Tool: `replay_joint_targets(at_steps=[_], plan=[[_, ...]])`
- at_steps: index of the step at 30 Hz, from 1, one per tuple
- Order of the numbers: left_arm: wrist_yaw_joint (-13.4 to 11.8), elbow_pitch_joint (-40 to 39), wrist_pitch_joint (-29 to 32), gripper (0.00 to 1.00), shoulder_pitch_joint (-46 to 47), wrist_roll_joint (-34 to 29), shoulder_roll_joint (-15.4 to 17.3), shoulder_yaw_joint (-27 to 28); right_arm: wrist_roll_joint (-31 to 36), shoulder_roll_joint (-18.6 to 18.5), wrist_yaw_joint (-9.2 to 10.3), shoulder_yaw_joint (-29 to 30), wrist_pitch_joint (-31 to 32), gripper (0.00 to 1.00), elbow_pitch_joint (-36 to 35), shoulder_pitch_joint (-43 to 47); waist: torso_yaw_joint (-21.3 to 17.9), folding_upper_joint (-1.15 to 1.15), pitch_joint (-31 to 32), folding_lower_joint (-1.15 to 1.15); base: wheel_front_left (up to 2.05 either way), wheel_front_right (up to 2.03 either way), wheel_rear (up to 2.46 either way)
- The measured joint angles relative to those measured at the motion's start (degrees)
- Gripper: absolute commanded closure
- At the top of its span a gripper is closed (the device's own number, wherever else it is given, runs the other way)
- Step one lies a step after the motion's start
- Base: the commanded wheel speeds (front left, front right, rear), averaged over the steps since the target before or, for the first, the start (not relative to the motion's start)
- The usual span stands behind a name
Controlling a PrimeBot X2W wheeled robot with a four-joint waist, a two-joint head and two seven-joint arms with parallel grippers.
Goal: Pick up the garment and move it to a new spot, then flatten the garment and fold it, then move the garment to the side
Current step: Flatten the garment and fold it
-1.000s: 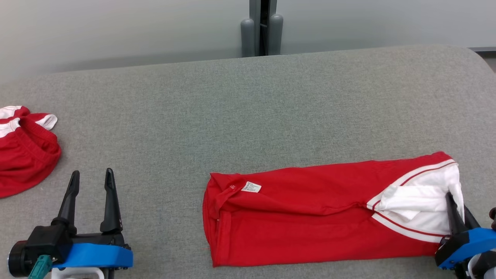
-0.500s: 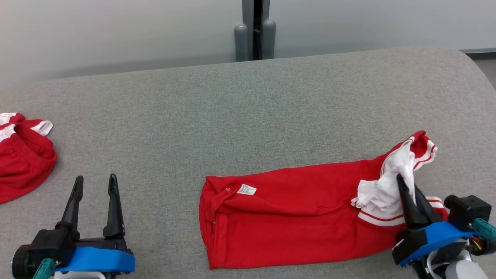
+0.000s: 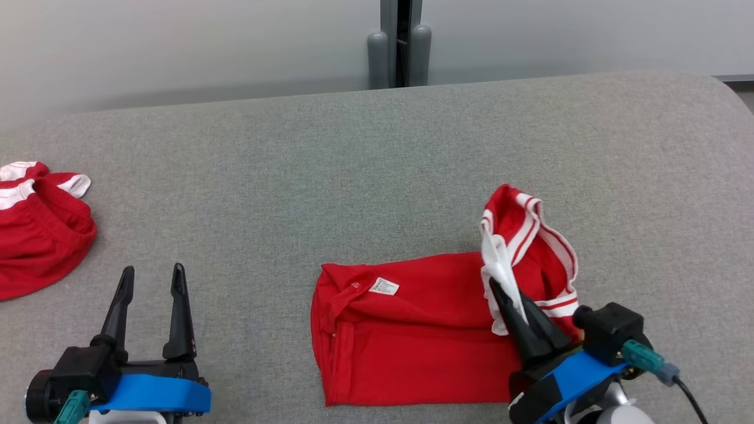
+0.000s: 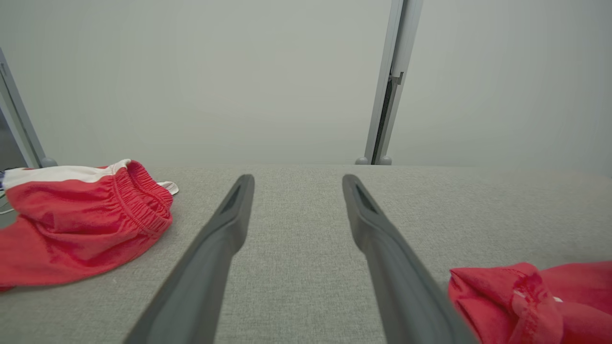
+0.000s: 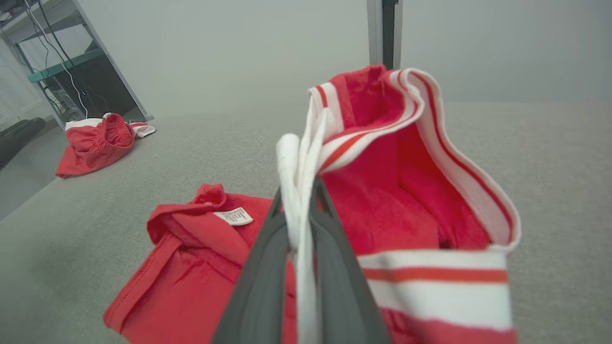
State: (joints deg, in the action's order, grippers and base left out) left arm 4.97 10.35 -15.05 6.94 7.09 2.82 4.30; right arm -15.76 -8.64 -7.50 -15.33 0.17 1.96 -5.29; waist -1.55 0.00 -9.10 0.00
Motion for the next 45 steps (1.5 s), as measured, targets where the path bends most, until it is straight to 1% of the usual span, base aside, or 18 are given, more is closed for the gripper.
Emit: replay_joint_targets(at_steps=[6, 14, 25, 26, 27, 28, 32, 35, 38, 45], plan=[[-0.3, 0.1, 0.0, 0.0, 0.3, 0.4, 0.0, -0.4, -0.4, 1.4, 0.0, -5.9, 0.3, 1.0, 0.0, -0.5, 1.1, 0.0, -0.4, 0.0, 0.0, 0.0, 0.0], [-0.3, 0.3, 0.0, 0.0, 0.9, 0.7, 0.0, -0.8, -0.8, 3.1, 0.0, -13.7, -0.7, 1.0, 3.1, -2.4, 2.4, 0.0, -0.8, 0.0, 0.0, 0.0, 0.0], [-0.5, 0.4, 0.0, 0.0, 1.4, 0.8, 0.0, -1.4, -1.8, 5.0, 0.0, -19.8, -3.6, 1.0, 10.7, -6.8, 3.7, 0.0, -1.5, 0.0, 0.0, 0.0, 0.0], [-0.5, 0.5, 0.0, 0.0, 1.5, 0.8, 0.0, -1.4, -1.9, 5.0, 0.0, -20.0, -3.9, 0.69, 11.4, -7.1, 3.8, 0.0, -1.6, 0.0, 0.0, 0.0, 0.0], [-0.5, 0.5, 0.0, 0.0, 1.5, 0.8, 0.0, -1.4, -1.9, 5.1, 0.0, -20.3, -4.2, 0.23, 12.1, -7.3, 3.8, 0.0, -1.7, 0.0, 0.0, 0.0, 0.0], [-0.5, 0.5, 0.0, 0.0, 1.5, 0.9, 0.0, -1.5, -1.9, 5.2, 0.0, -20.5, -4.6, 0.0, 12.7, -7.5, 3.8, 0.0, -1.7, 0.0, 0.0, 0.0, 0.0], [-0.6, 0.5, 0.0, 0.0, 1.5, 0.9, 0.0, -1.1, -2.2, 5.5, 0.0, -20.4, -7.4, 0.0, 13.2, -7.9, 3.5, 0.0, -1.6, 0.0, 0.0, 0.0, 0.0], [-0.8, 0.5, 0.0, 0.0, 1.5, 0.9, 0.0, -1.0, -1.7, 5.5, 0.0, -18.5, -10.0, 0.0, 12.4, -8.5, 2.9, 0.0, -1.2, 0.0, 0.0, 0.0, 0.0], [-0.8, 0.5, 0.0, 0.0, 1.4, 0.8, 0.0, -1.0, -0.2, 5.5, 0.0, -15.0, -12.0, 0.0, 10.8, -8.6, 2.2, 0.0, -0.6, 0.0, 0.0, 0.0, 0.0], [-0.7, 0.3, 0.0, 0.0, 0.8, 0.5, 0.0, -1.1, 3.2, 4.5, 0.0, -4.2, -14.2, 0.0, 6.3, -6.6, 0.7, 0.0, 1.2, 0.0, 0.0, 0.0, 0.0]])
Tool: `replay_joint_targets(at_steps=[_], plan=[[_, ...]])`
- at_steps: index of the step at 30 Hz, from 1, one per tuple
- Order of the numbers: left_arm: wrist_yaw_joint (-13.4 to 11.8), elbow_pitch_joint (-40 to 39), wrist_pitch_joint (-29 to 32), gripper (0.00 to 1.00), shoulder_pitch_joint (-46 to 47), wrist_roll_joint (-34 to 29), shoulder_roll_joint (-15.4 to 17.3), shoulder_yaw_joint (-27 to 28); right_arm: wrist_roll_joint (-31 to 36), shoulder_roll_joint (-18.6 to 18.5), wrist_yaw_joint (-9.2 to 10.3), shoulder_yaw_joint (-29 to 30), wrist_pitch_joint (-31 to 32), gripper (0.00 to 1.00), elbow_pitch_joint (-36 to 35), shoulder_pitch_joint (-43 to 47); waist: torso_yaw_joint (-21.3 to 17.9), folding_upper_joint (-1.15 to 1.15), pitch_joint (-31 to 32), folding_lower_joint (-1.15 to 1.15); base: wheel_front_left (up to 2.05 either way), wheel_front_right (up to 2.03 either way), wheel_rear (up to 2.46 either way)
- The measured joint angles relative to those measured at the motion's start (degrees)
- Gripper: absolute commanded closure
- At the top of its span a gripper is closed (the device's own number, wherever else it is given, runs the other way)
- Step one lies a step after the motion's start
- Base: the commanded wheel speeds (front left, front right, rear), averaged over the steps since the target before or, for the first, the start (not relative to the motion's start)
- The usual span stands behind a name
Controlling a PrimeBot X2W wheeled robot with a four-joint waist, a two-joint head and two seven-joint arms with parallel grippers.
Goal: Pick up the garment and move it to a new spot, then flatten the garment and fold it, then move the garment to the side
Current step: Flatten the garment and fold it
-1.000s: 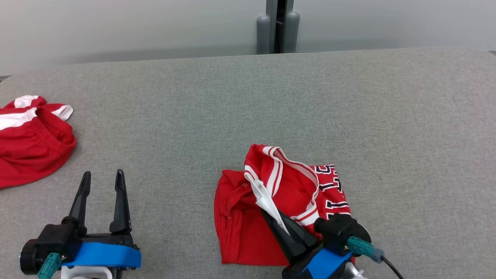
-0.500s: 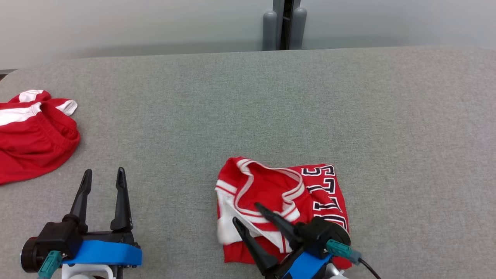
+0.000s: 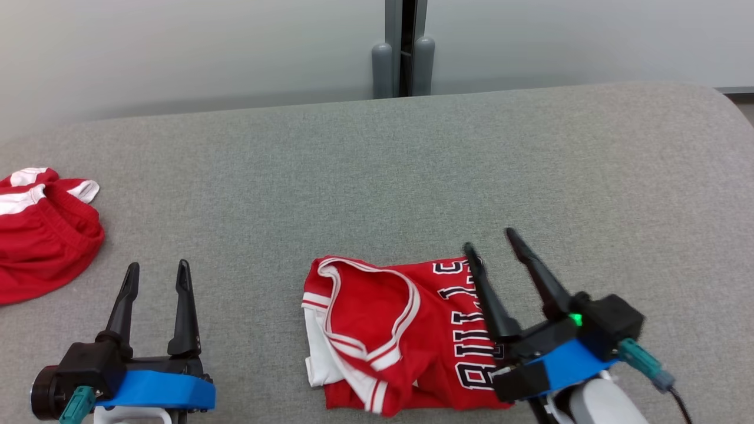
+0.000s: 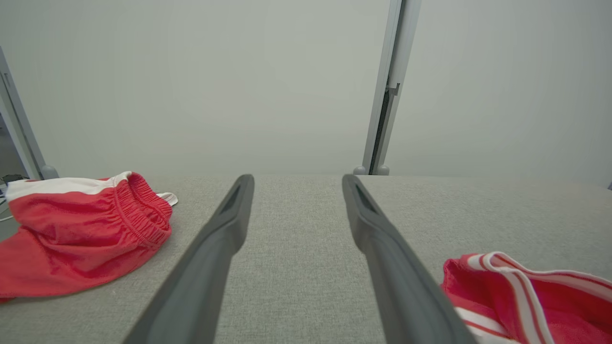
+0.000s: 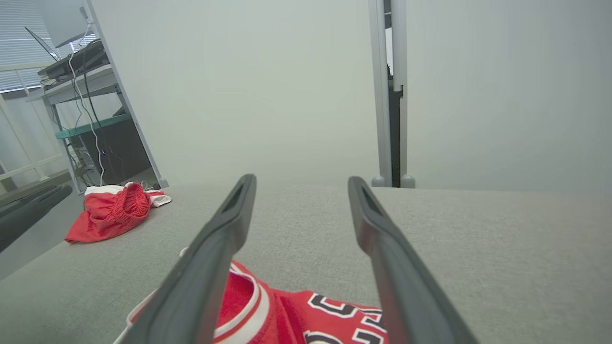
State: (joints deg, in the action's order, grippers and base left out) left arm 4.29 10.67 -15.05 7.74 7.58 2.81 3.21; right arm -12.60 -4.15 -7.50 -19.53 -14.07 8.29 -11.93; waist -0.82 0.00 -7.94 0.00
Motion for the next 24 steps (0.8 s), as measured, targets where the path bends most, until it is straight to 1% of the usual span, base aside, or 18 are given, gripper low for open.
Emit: replay_joint_targets(at_steps=[4, 9, 18, 24], plan=[[0.2, -0.1, 0.0, 0.0, -0.6, -0.1, 0.0, 0.0, 2.0, -0.7, 0.0, 5.9, -0.4, 0.0, -1.6, 2.7, -0.6, 0.0, 0.9, 0.0, 0.0, 0.0, 0.0], [0.2, 0.0, 0.0, 0.0, -1.3, -0.1, 0.0, 0.0, 4.8, -0.8, 0.0, 10.9, -0.7, 0.0, -3.0, 6.5, -0.8, 0.0, 1.9, 0.0, 0.0, 0.0, 0.0], [0.2, 0.4, 0.0, 0.0, -3.3, -0.3, 0.0, 0.1, 5.7, 0.3, 0.0, 15.2, -0.9, 0.0, -4.9, 12.0, -1.0, 0.0, 3.6, 0.0, 0.0, 0.0, 0.0], [-0.1, 0.3, 0.0, 0.0, -4.5, -0.7, 0.0, 0.2, 5.7, 0.8, 0.0, 17.2, -0.9, 0.0, -5.5, 13.7, -1.1, 0.0, 4.4, -0.01, 0.0, 0.0, 0.0]])
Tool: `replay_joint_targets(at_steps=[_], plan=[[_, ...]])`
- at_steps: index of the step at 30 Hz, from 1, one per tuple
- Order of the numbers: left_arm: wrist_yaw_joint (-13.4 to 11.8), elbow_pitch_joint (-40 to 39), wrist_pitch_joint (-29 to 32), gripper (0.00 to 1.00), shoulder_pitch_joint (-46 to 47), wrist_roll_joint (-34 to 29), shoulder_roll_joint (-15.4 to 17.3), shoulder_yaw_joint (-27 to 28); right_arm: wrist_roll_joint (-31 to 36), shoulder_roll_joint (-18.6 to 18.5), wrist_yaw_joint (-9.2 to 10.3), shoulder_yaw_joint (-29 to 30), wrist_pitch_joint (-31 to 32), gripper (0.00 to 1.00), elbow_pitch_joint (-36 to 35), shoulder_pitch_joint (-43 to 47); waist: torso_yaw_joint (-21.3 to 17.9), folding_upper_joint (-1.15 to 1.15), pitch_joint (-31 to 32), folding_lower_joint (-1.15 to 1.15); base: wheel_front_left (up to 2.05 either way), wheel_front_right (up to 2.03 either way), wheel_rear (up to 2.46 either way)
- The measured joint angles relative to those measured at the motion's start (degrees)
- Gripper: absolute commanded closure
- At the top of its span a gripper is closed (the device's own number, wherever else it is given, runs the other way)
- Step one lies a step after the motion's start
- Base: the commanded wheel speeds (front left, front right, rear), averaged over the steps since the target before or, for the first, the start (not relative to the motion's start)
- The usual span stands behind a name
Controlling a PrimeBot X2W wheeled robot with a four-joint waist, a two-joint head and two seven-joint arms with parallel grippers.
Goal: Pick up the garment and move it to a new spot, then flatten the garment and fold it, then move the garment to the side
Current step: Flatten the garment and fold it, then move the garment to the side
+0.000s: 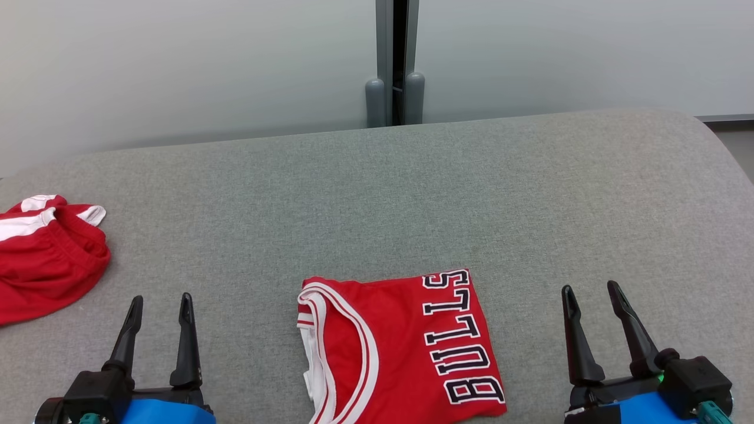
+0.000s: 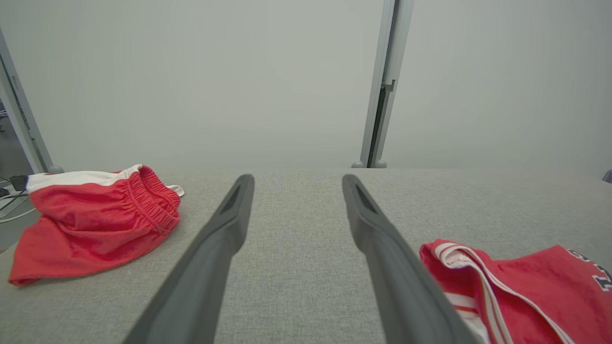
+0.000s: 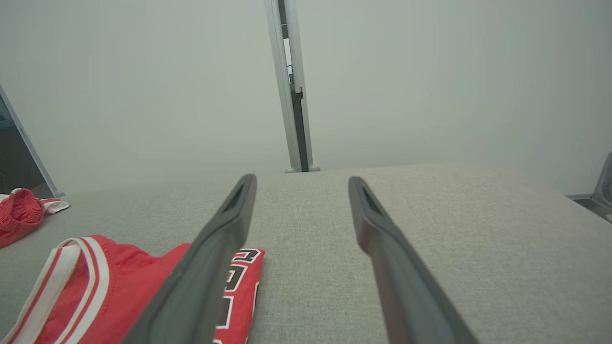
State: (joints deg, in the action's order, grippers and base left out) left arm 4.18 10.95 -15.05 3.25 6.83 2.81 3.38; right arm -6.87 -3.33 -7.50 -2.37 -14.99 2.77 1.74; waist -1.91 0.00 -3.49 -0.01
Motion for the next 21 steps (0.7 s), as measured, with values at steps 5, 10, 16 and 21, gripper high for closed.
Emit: replay_joint_targets(at_steps=[5, 10, 16, 21], plan=[[-0.3, -0.6, 0.0, 0.0, -0.6, -0.4, 0.0, 0.0, 0.0, 0.2, 0.0, 1.0, 0.0, 0.0, 0.1, 0.6, 0.2, 0.0, 0.4, 0.0, 0.0, 0.0, 0.0], [-0.5, -1.2, 0.0, 0.0, -1.1, -0.7, 0.0, 0.1, 0.3, 0.3, 0.0, 1.1, 0.0, 0.0, 0.3, 0.7, 0.4, 0.0, 0.8, 0.0, 0.0, 0.0, 0.0], [-0.5, -1.5, 0.0, 0.0, -1.1, -0.9, 0.0, 0.1, 0.6, 0.3, 0.0, 1.0, 0.0, 0.0, 0.5, 0.7, 0.4, 0.0, 0.8, 0.01, 0.0, 0.0, 0.0], [-0.5, -1.7, 0.0, 0.0, -1.1, -0.9, 0.0, 0.1, 0.8, 0.3, 0.0, 1.1, -0.1, 0.0, 1.2, 0.5, 0.6, 0.0, 0.4, 0.01, 0.0, 0.0, 0.0]])
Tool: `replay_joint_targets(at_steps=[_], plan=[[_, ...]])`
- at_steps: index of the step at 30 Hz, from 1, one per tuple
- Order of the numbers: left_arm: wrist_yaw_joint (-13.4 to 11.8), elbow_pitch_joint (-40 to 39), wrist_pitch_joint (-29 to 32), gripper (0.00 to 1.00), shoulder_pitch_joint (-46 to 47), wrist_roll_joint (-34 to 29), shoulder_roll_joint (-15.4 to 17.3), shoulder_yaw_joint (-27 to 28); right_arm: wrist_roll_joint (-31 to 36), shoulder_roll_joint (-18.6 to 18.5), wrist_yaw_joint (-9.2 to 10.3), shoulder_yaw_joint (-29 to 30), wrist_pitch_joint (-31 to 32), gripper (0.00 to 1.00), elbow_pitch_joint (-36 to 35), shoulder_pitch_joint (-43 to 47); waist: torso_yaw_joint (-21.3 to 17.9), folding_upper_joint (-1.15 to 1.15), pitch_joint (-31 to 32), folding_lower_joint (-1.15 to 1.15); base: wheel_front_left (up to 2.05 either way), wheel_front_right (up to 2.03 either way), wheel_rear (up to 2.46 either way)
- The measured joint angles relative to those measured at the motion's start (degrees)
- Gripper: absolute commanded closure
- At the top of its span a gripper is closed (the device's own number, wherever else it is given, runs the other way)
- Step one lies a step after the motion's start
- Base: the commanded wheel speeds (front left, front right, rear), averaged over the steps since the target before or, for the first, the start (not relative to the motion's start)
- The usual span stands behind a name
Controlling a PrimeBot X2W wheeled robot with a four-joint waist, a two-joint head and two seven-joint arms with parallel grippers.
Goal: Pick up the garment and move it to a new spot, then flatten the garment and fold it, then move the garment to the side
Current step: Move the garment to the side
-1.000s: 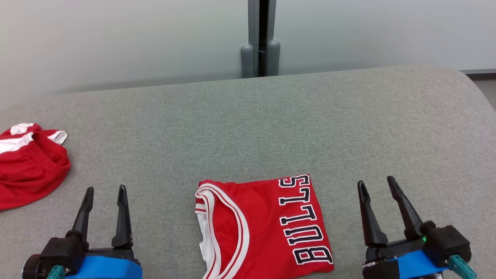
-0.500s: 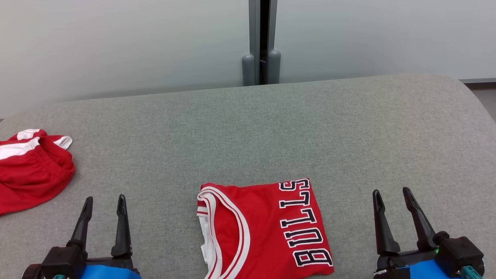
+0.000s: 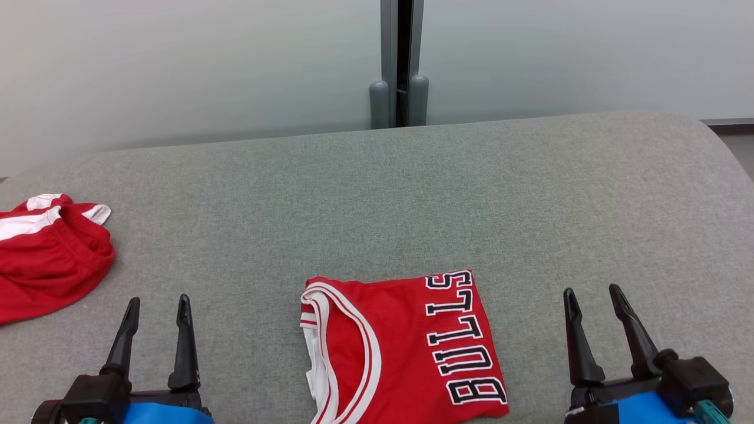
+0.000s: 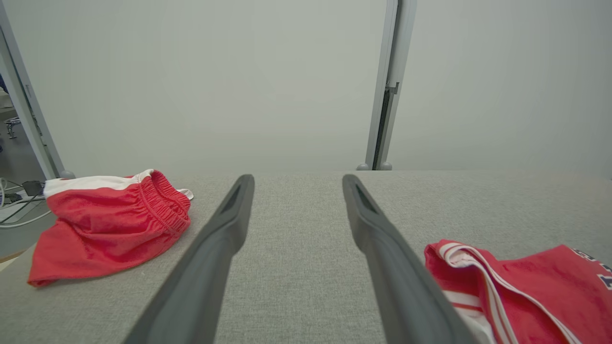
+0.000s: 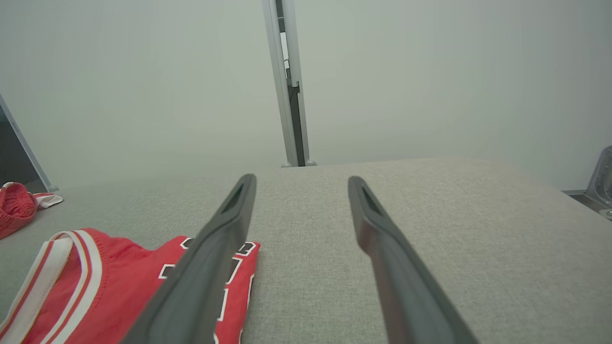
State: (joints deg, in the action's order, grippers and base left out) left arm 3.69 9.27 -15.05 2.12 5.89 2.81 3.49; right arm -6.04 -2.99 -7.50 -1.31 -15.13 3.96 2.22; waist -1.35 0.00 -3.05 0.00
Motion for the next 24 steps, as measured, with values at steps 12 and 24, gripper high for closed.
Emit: replay_joint_targets(at_steps=[12, 24], plan=[[0.0, -0.3, 0.0, 0.0, 3.2, -0.1, 0.0, -0.6, 2.1, -1.3, -0.01, -8.6, 6.7, 0.0, 8.6, -11.3, 0.7, 0.0, -3.1, 0.0, 0.0, 0.0, 0.0], [0.1, -0.3, 0.0, 0.0, 4.5, 0.2, 0.0, -0.3, 1.8, -1.6, -0.01, -10.6, 12.1, 0.0, 20.2, -12.3, 2.6, 0.0, -5.5, 0.0, 0.0, 0.0, 0.0]])
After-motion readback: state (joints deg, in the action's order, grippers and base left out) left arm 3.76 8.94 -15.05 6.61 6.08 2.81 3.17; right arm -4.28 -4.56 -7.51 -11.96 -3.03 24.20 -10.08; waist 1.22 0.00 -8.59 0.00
